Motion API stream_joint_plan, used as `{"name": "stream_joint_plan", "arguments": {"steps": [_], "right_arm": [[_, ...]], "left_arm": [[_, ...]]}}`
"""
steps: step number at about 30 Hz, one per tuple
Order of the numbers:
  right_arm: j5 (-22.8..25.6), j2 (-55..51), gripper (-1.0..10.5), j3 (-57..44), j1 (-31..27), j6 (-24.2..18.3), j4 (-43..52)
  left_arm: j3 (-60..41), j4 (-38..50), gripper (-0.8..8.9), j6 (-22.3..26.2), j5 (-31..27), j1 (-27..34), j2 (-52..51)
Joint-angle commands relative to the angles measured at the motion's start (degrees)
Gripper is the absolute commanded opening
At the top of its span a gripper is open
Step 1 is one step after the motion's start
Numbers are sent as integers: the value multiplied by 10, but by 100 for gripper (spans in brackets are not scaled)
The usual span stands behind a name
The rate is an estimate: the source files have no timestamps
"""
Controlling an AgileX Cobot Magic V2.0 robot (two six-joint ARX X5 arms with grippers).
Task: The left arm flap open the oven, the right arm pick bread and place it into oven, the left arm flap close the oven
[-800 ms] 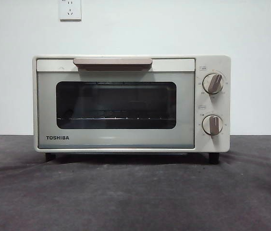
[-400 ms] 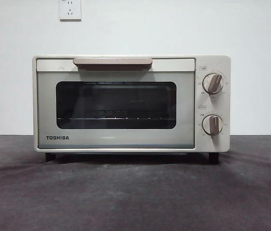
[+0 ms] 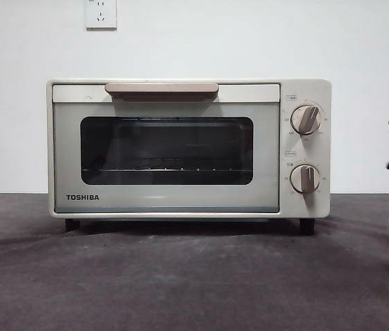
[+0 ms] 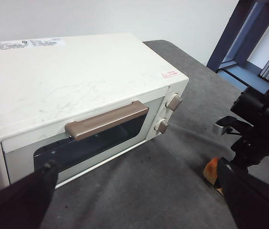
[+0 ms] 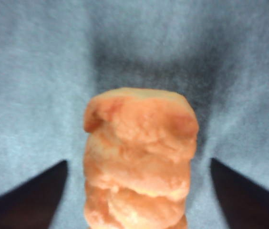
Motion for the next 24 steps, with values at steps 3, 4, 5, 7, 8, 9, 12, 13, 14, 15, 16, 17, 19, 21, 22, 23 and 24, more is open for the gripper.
{"name": "stream_joint_plan", "arguments": {"steps": [3, 4, 5, 7, 8, 9, 12, 13, 14, 15, 16, 17, 19, 21, 22, 23, 24], "right_arm": [[0, 15, 154, 2, 3, -7, 2], [0, 15, 122, 2, 3, -8, 2], [0, 15, 100, 3, 3, -8, 2], [-1, 12, 86, 7, 3, -8, -2], [-1, 9, 86, 13, 3, -8, -10], [-1, 6, 86, 20, 3, -8, -18], [-3, -14, 86, 47, 3, -9, -49], [-5, -25, 86, 57, 3, -9, -62], [-5, -37, 86, 67, 3, -9, -74], [-5, -50, 86, 74, 3, -9, -83], [-5, -67, 86, 81, 3, -9, -93], [-5, -86, 86, 86, 3, -9, -101], [-5, -126, 86, 91, 3, -9, -111], [-9, -170, 86, 91, 3, -10, -115], [-14, -194, 86, 91, 3, -13, -117], [-21, -219, 86, 91, 3, -16, -118], [-25, -240, 86, 91, 3, -18, -118]], "left_arm": [[12, 4, 531, -3, 2, -2, 3], [12, 4, 532, -3, 2, -2, 3], [12, 4, 531, -3, 2, -2, 3], [12, 4, 531, -3, 2, -2, 3], [12, 3, 531, -3, 2, -2, 3], [12, 3, 531, -3, 2, -2, 4], [12, 3, 521, -3, -1, -3, 10], [12, 3, 515, -3, -2, -3, 15], [13, 3, 496, -3, -2, -3, 21], [13, 3, 480, -3, -2, -3, 26], [13, 3, 451, -3, -2, -3, 34], [13, 3, 421, -3, -2, -4, 42], [16, 3, 348, -3, -2, -6, 62], [19, 4, 252, -3, -2, -9, 83], [23, 3, 193, -3, -2, -11, 96], [28, 3, 137, -3, -2, -13, 111], [32, 3, 95, -3, -2, -16, 124]]}}
